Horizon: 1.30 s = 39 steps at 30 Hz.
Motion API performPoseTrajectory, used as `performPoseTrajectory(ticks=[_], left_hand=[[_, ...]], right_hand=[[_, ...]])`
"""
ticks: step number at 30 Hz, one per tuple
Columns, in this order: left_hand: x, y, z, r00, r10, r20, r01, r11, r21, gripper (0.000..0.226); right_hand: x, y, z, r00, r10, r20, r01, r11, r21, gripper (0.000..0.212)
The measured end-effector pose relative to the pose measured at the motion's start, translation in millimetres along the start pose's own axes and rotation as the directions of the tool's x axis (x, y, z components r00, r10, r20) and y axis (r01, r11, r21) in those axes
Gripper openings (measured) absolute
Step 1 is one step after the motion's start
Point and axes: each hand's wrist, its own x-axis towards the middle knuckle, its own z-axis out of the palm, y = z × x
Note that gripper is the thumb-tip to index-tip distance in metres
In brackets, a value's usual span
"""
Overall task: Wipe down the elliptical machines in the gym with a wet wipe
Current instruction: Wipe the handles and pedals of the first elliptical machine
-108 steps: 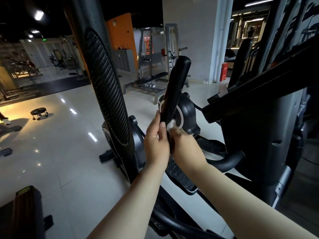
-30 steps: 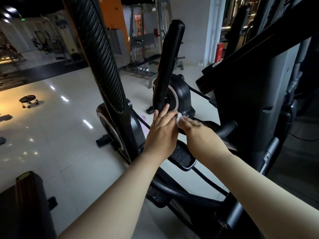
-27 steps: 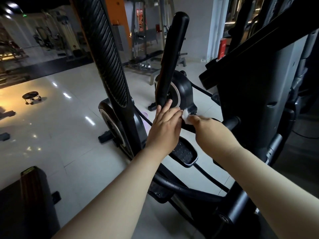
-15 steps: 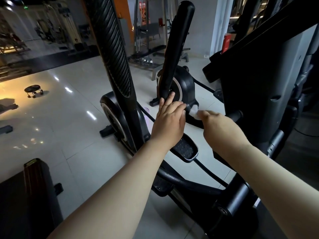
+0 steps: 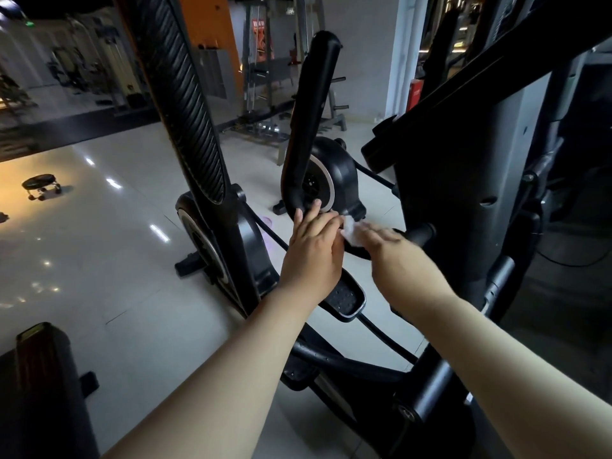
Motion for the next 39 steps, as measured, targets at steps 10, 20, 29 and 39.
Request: performPoseTrajectory(ticks=[10,20,29,39], left_hand=[[0,6,4,1.000,-0.026,-0.004,0.026,0.999,-0.022,0.049],[-3,16,12,1.000,-0.006,0.021,0.007,0.999,-0.040,0.048],[-4,23,19,1.000,0.013,-0.009,-0.014,0.999,-0.041,0.043],[-5,26,22,1.000,-0.003,-0.025,0.002,0.999,-0.032,0.041]], right_hand=[[-9,17,2,0.995,0.062,-0.079,-0.061,0.998,0.017,0.063],[-17,52,-4,0.982,0.120,-0.148,-0.128,0.991,-0.047,0.067],[-23,52,-3,0.989,0.041,-0.142,-0.040,0.999,0.005,0.063],[-27,64,15,0.989,-0.055,-0.135,0.048,0.998,-0.051,0.070]])
